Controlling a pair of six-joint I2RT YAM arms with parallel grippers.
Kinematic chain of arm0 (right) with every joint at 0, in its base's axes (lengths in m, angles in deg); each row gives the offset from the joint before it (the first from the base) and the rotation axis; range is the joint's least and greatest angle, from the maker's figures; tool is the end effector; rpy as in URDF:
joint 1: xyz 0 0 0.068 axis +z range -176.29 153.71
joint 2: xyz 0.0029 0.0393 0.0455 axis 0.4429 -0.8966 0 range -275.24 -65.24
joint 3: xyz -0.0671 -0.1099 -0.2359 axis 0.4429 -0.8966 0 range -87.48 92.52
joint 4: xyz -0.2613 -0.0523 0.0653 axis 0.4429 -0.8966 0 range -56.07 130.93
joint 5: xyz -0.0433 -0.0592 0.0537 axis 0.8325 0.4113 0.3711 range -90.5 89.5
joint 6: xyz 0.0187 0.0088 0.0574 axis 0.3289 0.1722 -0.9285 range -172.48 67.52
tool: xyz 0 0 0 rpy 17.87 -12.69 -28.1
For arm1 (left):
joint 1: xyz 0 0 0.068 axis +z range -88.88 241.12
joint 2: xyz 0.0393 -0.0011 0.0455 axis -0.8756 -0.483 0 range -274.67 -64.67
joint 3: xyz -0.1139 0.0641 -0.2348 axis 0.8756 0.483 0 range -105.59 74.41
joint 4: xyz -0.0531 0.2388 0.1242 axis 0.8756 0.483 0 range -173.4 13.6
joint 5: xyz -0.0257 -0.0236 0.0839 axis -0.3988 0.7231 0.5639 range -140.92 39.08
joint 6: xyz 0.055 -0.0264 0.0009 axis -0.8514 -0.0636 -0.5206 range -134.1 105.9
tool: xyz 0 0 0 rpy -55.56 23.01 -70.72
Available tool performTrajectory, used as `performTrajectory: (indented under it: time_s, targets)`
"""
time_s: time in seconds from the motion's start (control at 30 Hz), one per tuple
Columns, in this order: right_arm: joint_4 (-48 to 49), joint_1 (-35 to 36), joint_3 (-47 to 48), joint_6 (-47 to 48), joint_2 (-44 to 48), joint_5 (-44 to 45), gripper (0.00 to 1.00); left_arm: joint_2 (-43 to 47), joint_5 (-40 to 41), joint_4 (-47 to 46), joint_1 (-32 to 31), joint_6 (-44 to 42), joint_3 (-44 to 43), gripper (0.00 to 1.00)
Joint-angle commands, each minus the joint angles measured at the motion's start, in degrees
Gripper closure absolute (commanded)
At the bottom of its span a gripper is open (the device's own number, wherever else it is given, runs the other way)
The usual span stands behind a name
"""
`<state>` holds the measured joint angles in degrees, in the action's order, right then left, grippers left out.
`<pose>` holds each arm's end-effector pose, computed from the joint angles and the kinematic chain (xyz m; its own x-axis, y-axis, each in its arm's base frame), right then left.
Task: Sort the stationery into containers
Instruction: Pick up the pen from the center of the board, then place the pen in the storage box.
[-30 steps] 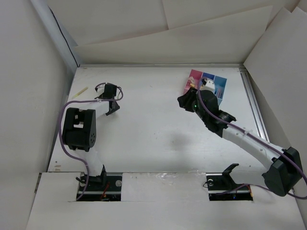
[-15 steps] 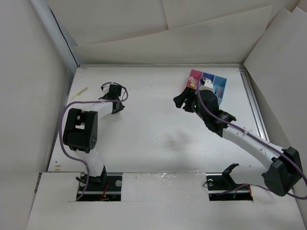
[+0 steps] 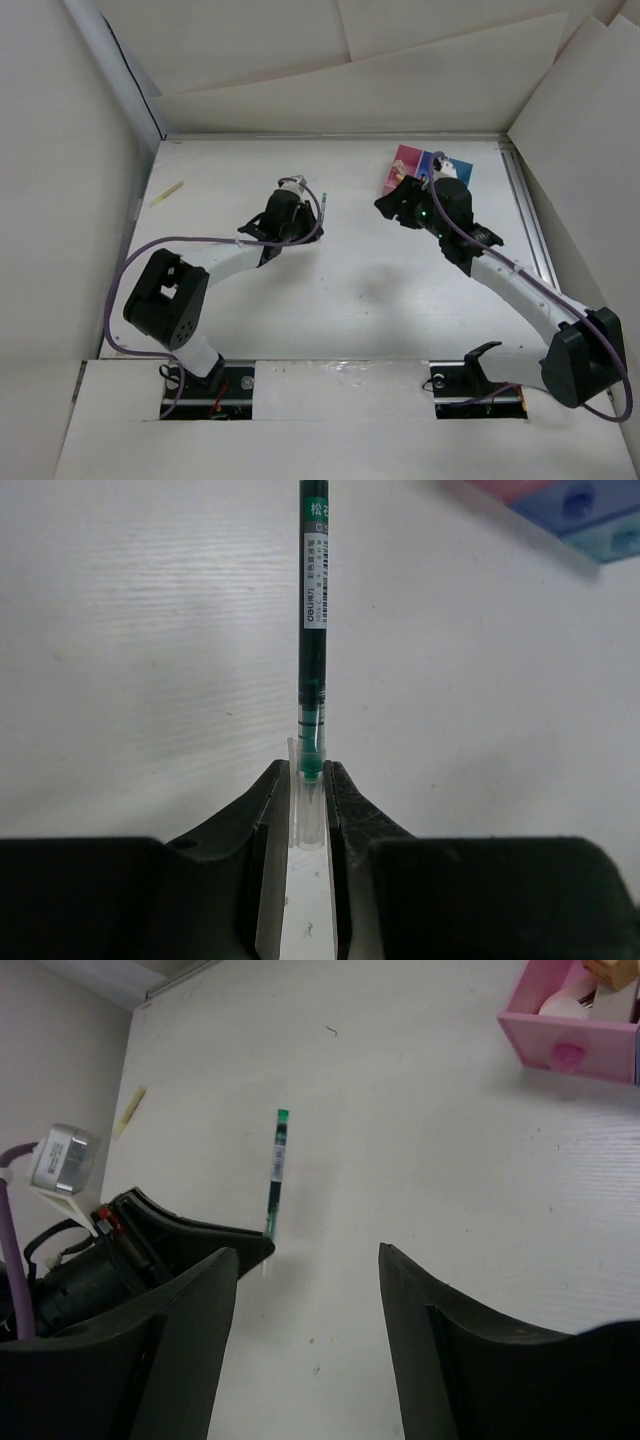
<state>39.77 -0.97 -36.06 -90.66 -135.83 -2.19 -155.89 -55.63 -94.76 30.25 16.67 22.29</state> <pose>0.2795 0.1338 0.2886 -0.5265 0.4344 -0.7308 -0.1615 0.7928 0.5877 0.3154 -0.1929 0.2009 -0.6369 -0.2132 -0.7409 0.2885 0.8252 -0.4855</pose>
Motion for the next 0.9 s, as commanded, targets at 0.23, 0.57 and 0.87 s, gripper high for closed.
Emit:
performTrajectory:
  time_s: [0.23, 0.57, 0.87]
  targets:
    - [5.7, -1.7, 0.8, -0.2, -3.4, -13.6, 0.31, 2.0, -21.4, -22.7, -2.5, 2.0, 7.3, 1.0]
    - [6.2, 1.8, 1.4, -1.4, -8.8, -9.5, 0.28, 1.0, -30.4, -35.7, -3.8, 5.3, 9.6, 1.0]
    - [6.2, 4.9, 3.2, -2.4, -11.7, -5.3, 0.68, 0.3, -34.3, -41.0, -3.8, 6.4, 11.5, 1.0]
